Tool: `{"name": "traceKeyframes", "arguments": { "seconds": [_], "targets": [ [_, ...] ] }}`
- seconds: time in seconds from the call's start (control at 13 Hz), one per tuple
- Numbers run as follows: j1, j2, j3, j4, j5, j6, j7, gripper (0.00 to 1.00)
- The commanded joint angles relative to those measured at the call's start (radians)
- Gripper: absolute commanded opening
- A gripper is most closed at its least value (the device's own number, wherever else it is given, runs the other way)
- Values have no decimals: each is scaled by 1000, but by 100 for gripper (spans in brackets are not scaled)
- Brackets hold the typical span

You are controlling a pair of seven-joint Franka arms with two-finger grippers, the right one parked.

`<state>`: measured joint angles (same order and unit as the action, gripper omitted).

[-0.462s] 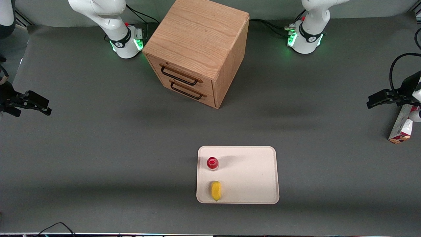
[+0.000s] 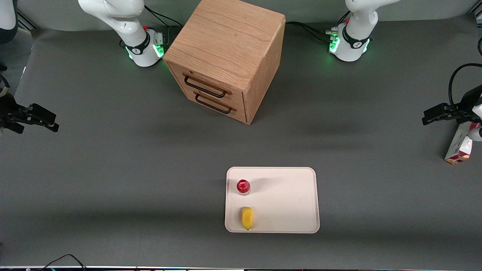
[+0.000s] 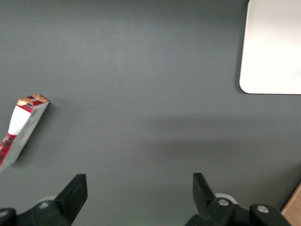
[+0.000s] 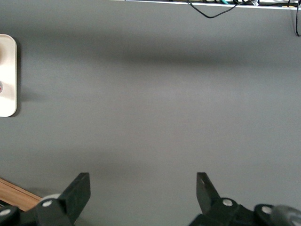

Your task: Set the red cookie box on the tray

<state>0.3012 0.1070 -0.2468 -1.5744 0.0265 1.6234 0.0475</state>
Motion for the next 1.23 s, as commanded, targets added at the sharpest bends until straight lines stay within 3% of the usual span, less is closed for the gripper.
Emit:
{"name": "traceKeyframes", "arguments": {
  "seconds": [0.0, 0.15, 0.46, 0.85, 1.15],
  "targets": [
    [9, 77, 101, 33, 13, 56, 197, 100],
    [12, 132, 211, 30, 13, 133, 459, 100],
    [38, 222, 363, 24, -2, 246, 801, 100],
    [143, 350, 414, -15, -25, 375, 1156, 100],
    [165, 370, 460, -198, -109, 605, 1322, 100]
  ]
}}
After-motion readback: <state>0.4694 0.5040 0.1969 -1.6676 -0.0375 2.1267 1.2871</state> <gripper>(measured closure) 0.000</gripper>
